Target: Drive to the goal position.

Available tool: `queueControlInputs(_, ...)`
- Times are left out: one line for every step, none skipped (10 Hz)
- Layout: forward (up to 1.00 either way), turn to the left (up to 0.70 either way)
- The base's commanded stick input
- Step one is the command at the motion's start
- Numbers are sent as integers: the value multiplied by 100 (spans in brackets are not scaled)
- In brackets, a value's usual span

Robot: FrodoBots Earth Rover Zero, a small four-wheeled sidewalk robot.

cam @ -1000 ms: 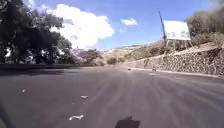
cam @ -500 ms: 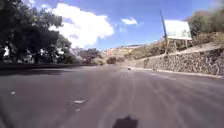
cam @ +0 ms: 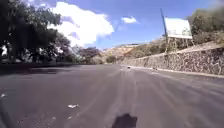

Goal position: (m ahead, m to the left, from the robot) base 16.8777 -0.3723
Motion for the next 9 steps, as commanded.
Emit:
queueControlInputs(50,0)
queueControlInputs(50,0)
queueControlInputs(50,0)
queueControlInputs(50,0)
queueControlInputs(50,0)
queueControlInputs(50,0)
queueControlInputs(50,0)
queueControlInputs(50,0)
queueControlInputs(50,0)
